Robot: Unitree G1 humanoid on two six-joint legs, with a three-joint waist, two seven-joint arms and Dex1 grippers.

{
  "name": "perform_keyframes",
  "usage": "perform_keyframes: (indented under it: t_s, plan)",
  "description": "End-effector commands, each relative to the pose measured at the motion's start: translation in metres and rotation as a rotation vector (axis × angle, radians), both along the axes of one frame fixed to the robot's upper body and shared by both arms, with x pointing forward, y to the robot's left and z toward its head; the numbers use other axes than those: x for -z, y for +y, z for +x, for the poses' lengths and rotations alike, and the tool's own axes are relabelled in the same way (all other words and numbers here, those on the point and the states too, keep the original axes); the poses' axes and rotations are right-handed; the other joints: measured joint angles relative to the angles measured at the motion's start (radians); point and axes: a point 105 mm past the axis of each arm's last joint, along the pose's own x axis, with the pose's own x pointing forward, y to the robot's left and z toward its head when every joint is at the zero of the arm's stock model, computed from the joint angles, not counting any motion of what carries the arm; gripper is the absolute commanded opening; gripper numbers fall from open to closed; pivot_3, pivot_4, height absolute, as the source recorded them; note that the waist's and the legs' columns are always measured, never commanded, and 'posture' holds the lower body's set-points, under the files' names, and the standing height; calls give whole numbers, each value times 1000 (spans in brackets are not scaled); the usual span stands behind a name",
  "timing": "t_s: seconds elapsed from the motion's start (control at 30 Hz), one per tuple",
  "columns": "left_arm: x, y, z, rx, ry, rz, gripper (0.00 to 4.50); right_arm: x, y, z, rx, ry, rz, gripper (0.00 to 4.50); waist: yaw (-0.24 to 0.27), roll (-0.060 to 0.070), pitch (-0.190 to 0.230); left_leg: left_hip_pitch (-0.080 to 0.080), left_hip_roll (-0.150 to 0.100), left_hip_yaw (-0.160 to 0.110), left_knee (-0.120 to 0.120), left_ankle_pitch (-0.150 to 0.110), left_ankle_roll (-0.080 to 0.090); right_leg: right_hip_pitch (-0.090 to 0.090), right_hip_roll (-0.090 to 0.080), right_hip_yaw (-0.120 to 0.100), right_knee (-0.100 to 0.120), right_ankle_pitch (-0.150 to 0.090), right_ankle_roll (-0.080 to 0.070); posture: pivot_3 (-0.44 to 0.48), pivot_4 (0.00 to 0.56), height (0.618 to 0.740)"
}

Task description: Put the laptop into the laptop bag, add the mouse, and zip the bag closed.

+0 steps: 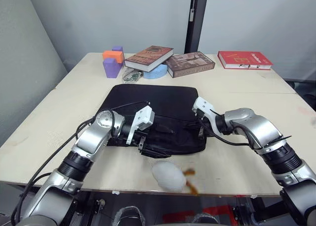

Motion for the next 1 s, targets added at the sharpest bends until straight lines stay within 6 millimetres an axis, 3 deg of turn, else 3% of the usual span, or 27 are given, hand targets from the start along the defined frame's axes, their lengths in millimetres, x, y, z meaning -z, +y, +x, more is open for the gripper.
perform_keyframes:
  t_s: [0.03, 0.13, 0.23, 0.37, 0.53, 0.63, 0.8, 0.9, 1.0]
  plan:
    - [-18, 11, -2, -20, -101, -20, 4468, -3, -12, -3, 20, -21, -27, 0, 1, 0, 0, 0, 0, 0, 0, 0, 0, 0, 0, 0, 0, 0, 0, 0, 150, 740]
    - [-30, 27, -3, -46, -134, -34, 4468, -16, -18, -10, 4, -55, -8, 0, 2, 0, 0, 0, 0, 0, 0, 0, 0, 0, 0, 0, -1, 0, 0, 0, 150, 740]
    - [-58, 48, 5, -107, -159, -93, 4468, -48, -34, -22, -18, -133, 39, 0, 5, 1, 4, -2, 0, 0, -1, 0, 0, -2, 0, 0, -1, 0, 0, 0, 150, 740]
    - [-76, 66, 11, -141, -208, -89, 4468, -89, -50, -41, -49, -223, 107, 0, 5, 1, 5, -3, 0, 0, -1, 0, 0, -3, 0, 0, -2, 0, 0, 0, 150, 740]
    - [-80, 78, 19, -155, -230, -74, 4468, -134, -65, -73, -97, -316, 133, 0, 7, 2, 5, -3, 0, 1, -2, 0, 0, -3, 0, 0, -3, 0, 0, 0, 150, 740]
    - [-80, 79, 22, -152, -222, -85, 4468, -150, -69, -90, -119, -340, 126, 0, 10, 2, 5, -3, 0, 1, -2, 0, 0, -3, 0, 0, -3, 0, 0, 0, 150, 740]
    - [-61, 75, 40, -171, -180, -112, 4468, -178, -71, -118, -144, -392, 128, 0, 22, 3, 5, -3, 0, 1, -1, 0, 1, -3, 0, 1, -2, 0, 0, 0, 150, 740]
    - [-45, 70, 45, -137, -147, -108, 3661, -177, -67, -127, -149, -380, 124, 0, 24, 3, 5, -3, 0, 1, 0, 0, 1, -2, 0, 1, -2, 0, 0, 0, 150, 740]
    - [-32, 65, 51, -93, -133, -100, 2568, -176, -64, -133, -151, -364, 122, 0, 31, 3, 5, -3, 0, 1, 1, 0, 1, -2, 0, 1, -2, 0, 0, 0, 150, 740]
